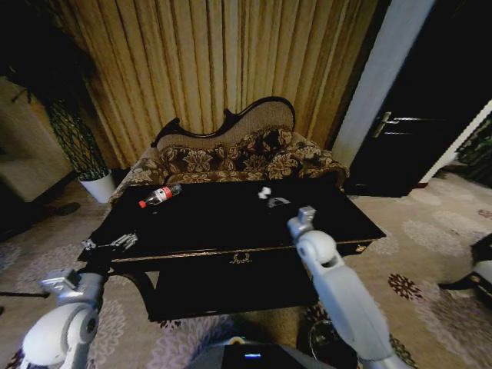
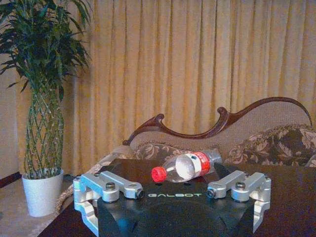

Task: Move to the front of the table and place the trash on the table into the trash bin.

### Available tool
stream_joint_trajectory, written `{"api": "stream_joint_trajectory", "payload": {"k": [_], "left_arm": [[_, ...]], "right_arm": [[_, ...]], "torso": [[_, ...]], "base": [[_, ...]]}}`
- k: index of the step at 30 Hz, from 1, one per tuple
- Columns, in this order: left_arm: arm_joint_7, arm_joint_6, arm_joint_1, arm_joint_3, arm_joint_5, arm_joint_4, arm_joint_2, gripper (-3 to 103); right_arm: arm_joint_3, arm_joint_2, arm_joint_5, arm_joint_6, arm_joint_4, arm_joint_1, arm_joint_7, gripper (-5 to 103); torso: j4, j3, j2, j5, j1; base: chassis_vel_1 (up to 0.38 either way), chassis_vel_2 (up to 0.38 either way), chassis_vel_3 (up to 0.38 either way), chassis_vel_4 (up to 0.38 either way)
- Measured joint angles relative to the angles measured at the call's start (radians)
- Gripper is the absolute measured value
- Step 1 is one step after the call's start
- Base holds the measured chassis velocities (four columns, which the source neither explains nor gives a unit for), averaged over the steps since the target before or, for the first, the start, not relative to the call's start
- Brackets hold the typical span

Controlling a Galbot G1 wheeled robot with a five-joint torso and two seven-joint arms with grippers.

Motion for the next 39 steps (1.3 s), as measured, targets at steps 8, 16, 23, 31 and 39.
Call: {"api": "stream_joint_trajectory", "payload": {"k": [8, 16, 23, 31, 39], "left_arm": [[0.004, -0.017, -0.001, -0.002, -0.002, 0.023, 0.005, 100], [0.009, -0.025, -0.005, -0.012, -0.009, 0.043, 0.018, 100], [0.009, -0.027, -0.009, -0.010, -0.011, 0.052, 0.016, 100], [0.010, -0.027, -0.008, -0.011, -0.009, 0.044, 0.023, 100], [0.010, -0.026, -0.007, -0.005, -0.005, 0.031, 0.017, 100]], "right_arm": [[0.055, -0.002, -0.007, 0.052, -0.037, -0.043, 0.000, 2], [0.036, 0.019, 0.005, 0.048, -0.015, -0.043, 0.000, 2], [0.025, 0.032, 0.001, 0.047, -0.005, -0.058, 0.000, 2], [0.030, 0.039, -0.001, 0.048, 0.003, -0.064, 0.000, 2], [0.038, 0.040, -0.001, 0.060, 0.006, -0.078, 0.000, 2]], "torso": [[0.0002, 0.000, 0.000, -0.0002, 0.000], [0.0004, 0.000, 0.000, -0.0003, 0.000], [0.0003, 0.000, 0.000, -0.0003, 0.000], [0.0004, 0.000, 0.000, -0.0002, 0.000], [0.0004, 0.000, 0.000, -0.0004, -0.001]], "base": [[0.000, 0.000, 0.000, 0.000], [0.000, 0.000, 0.000, 0.000], [0.045, -0.050, -0.045, 0.047], [0.160, -0.177, -0.154, 0.172], [0.263, -0.269, -0.268, 0.256]]}}
